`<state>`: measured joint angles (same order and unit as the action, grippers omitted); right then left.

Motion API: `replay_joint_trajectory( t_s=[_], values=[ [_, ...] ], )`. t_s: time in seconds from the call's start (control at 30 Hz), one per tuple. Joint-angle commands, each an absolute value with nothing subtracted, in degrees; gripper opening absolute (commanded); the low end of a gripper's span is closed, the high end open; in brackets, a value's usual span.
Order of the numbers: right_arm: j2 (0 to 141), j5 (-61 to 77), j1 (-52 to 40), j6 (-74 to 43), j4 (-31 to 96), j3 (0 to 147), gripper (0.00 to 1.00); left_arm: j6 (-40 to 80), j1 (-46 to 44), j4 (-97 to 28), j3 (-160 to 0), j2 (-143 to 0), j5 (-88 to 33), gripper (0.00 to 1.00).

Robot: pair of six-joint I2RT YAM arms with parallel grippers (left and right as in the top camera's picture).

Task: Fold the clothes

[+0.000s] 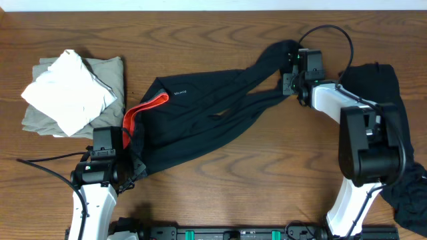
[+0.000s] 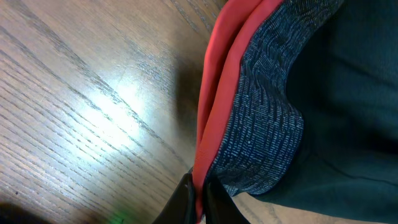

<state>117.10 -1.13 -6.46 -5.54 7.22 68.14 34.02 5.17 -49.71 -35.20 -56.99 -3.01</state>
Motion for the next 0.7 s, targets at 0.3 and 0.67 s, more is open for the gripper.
replay_joint_trajectory(
  t_s=[0.3,0.67],
  values=[
    [87.1,-6.6,-6.0,-9.9,47.5,66.3,0.15,33.2,5.5,-48.4,-36.1,-56.9,-2.5,0.08],
    [75.7,-11.4,-1.6,-17.3,52.5,66.3,0.24,33.0,5.5,-48.4,-36.1,-56.9,-2.5,0.08]
  ],
)
